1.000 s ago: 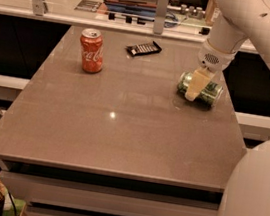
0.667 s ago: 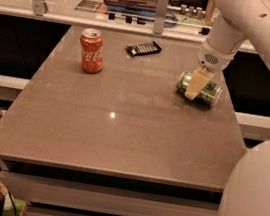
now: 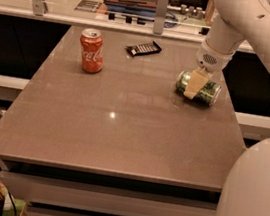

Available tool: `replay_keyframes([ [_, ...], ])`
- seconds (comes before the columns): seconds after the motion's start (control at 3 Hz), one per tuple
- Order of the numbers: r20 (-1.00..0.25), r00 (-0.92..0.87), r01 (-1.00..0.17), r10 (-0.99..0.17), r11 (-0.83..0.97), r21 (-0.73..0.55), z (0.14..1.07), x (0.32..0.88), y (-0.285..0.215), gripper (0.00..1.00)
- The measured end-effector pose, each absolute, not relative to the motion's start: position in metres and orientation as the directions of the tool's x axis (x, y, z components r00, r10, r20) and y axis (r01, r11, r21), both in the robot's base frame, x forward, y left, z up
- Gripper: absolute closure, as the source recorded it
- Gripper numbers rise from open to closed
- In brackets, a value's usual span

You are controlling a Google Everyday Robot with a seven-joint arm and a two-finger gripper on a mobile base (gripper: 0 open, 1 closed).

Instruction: Place green can upright

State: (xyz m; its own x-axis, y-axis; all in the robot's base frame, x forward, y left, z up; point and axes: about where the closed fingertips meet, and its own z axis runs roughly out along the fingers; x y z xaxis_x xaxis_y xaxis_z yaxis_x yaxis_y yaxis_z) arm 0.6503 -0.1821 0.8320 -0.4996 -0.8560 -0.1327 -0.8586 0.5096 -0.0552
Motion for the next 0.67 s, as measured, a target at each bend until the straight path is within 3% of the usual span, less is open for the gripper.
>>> replay_keyframes([
  [0.67, -0.133, -0.499, -0.859, -0.856, 0.510, -0.055, 0.8324, 0.6503, -0.1821, 1.00],
])
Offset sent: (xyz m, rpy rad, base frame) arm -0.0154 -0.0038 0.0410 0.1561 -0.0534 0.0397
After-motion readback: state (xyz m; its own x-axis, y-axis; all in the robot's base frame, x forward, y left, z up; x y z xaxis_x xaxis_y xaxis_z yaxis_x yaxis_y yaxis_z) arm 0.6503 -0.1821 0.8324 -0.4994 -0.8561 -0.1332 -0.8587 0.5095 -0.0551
